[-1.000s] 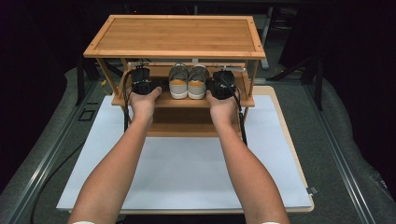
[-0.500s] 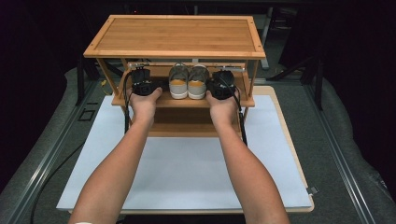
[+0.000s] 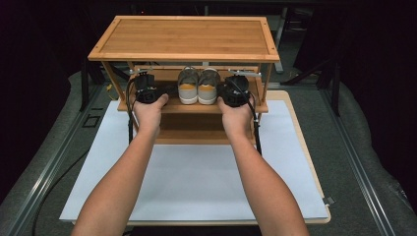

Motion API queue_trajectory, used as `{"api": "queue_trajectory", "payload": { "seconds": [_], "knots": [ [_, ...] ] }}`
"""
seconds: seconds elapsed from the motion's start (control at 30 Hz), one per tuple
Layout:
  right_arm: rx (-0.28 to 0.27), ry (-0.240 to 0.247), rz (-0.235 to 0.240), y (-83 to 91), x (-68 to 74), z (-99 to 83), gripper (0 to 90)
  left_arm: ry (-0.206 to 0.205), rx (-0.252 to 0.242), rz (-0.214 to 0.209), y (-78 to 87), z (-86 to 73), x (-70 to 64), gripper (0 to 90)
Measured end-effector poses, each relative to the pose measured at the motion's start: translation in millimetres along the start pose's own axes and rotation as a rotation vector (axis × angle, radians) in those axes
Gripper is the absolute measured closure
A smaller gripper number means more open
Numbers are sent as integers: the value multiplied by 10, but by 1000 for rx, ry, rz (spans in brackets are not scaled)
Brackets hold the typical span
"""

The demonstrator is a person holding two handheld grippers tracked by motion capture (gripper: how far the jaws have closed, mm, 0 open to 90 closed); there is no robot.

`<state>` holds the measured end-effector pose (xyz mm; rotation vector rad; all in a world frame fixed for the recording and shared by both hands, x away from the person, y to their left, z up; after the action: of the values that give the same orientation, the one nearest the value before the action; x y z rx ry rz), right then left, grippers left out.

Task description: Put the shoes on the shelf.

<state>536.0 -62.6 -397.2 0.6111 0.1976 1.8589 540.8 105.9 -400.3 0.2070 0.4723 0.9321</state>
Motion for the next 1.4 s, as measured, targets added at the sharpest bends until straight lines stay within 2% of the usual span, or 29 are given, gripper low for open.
{"api": "queue_trajectory", "payload": {
  "seconds": [0.1,0.13,0.3,0.47,0.57,0.67,0.9,1.03,1.1,1.23,1.3,1.4],
  "knots": [
    [7,21,10,51,17,-3,888,-8,-1,-2,24,-2,-30,900],
    [2,23,14,58,23,3,888,10,-3,-4,30,-2,-55,900],
    [-11,23,17,106,26,21,888,-27,15,-23,65,-43,-111,900],
    [-6,23,28,132,35,5,889,-40,11,-33,109,-28,-147,900],
    [-2,38,31,155,51,-16,889,-61,14,-40,166,-31,-175,900],
    [0,51,32,191,55,-47,888,-63,10,-48,241,-46,-202,900],
    [4,54,55,303,65,-149,888,-82,6,-63,421,-72,-254,900],
    [3,53,76,373,66,-206,887,-113,4,-73,506,-73,-302,900],
    [7,68,77,424,55,-219,884,-130,7,-85,569,-80,-322,900],
    [-1,86,91,542,63,-219,878,-157,18,-91,675,-117,-304,899],
    [-5,107,90,603,67,-228,875,-157,21,-97,727,-155,-282,899],
    [3,105,100,683,57,-284,874,-160,29,-92,792,-232,-233,898]
  ]
}}
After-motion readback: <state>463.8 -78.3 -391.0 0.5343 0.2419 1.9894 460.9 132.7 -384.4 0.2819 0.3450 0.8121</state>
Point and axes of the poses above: each handheld gripper's, and its own axes: y roughly backward along the jaws, z roughly out of its top, x roughly to its left, the point moved 10 cm from there along -y, roughly forward along the jaws, and after that the axes turned 7 degrees about -y, right-handed, at the moved point
